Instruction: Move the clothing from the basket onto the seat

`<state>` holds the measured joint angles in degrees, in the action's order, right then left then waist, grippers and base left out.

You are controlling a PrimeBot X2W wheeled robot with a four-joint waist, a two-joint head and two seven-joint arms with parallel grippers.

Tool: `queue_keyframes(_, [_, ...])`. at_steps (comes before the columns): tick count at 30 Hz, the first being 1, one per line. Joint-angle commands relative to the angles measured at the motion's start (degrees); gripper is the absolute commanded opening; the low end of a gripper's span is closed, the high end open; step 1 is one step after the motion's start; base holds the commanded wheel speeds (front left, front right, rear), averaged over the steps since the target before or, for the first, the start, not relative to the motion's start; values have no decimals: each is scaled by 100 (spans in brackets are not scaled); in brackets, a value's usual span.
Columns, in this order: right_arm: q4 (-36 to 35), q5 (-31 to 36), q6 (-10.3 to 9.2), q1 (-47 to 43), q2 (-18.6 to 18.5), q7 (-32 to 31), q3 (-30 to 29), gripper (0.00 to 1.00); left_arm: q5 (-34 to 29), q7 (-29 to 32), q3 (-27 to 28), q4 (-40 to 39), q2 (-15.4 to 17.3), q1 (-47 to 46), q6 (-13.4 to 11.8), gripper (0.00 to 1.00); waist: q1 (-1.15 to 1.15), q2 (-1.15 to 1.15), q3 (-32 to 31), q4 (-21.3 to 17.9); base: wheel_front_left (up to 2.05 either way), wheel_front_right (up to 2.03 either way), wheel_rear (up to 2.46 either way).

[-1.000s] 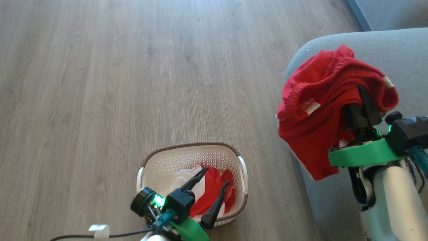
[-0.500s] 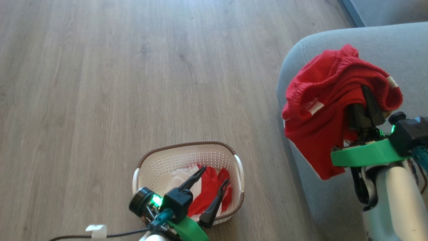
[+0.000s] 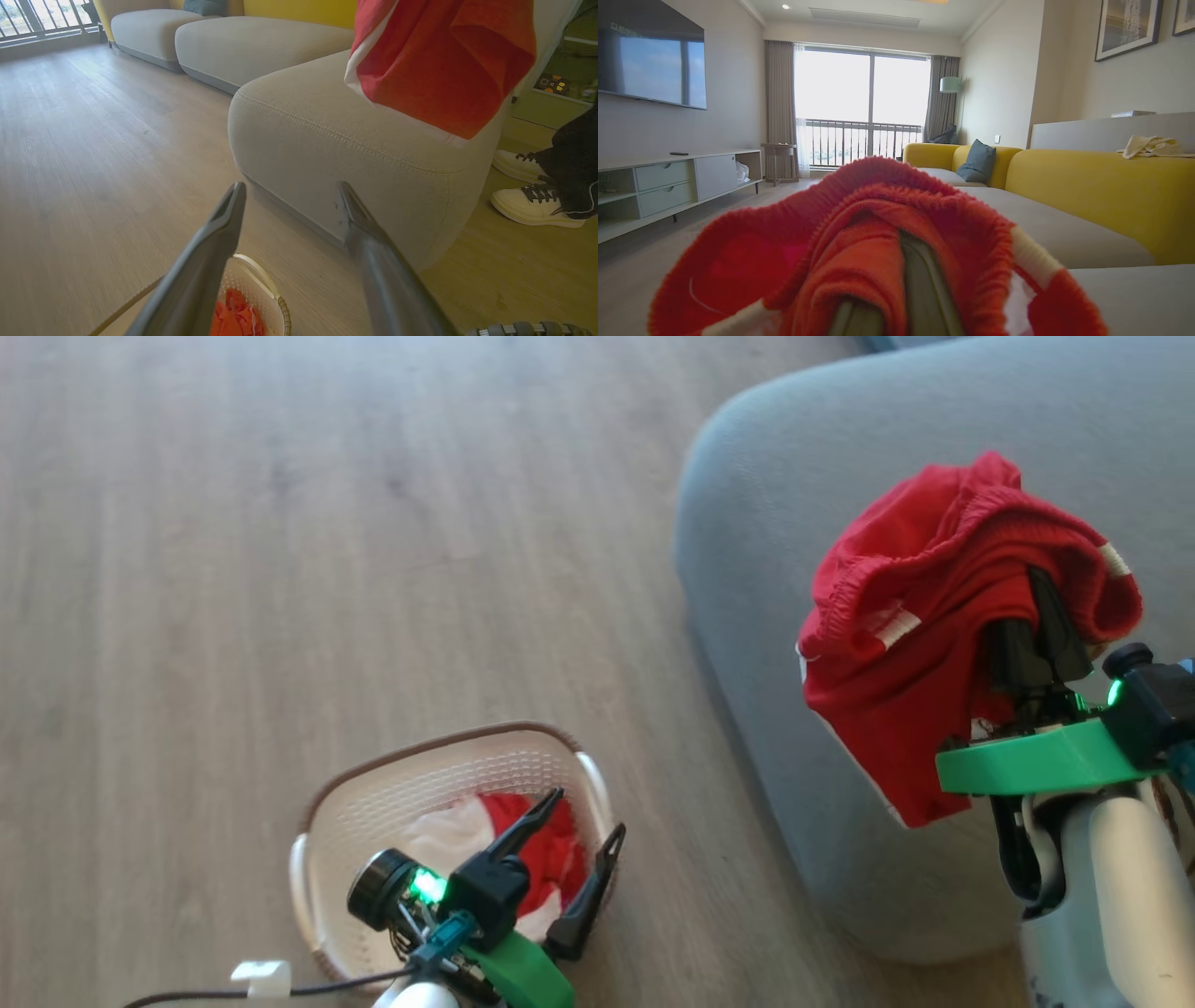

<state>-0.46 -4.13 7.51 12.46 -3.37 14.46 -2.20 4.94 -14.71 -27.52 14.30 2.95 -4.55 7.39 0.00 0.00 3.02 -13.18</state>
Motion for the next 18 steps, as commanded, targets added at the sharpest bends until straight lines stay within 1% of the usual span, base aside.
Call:
queue_keyframes(1, [-222,-32,-2,283,47,54,100,0,-85,-29,200,-157,-6,-249,-5,100,0,0,120,-490,0,0,0])
queue_keyframes(2, [-225,-29,-2,283,47,54,102,0,-104,-29,197,-146,-4,-265,-3,100,0,0,138,-612,0,0,0])
queue_keyframes(3, [-225,-29,-2,283,47,54,102,0,-104,-29,197,-146,-4,-265,-3,100,0,0,138,-612,0,0,0])
queue_keyframes(8, [-246,-78,-2,267,48,54,61,0,-222,-29,132,-121,28,-346,4,100,0,0,256,-1175,0,0,0])
queue_keyframes(13, [-291,-131,-2,280,48,54,17,0,-267,-29,82,-128,48,-425,6,100,0,0,386,-1635,0,0,0])
queue_keyframes(18, [-451,-266,-2,179,48,54,-305,0,-277,-29,-185,-83,109,-637,8,100,0,0,583,-1765,0,0,0])
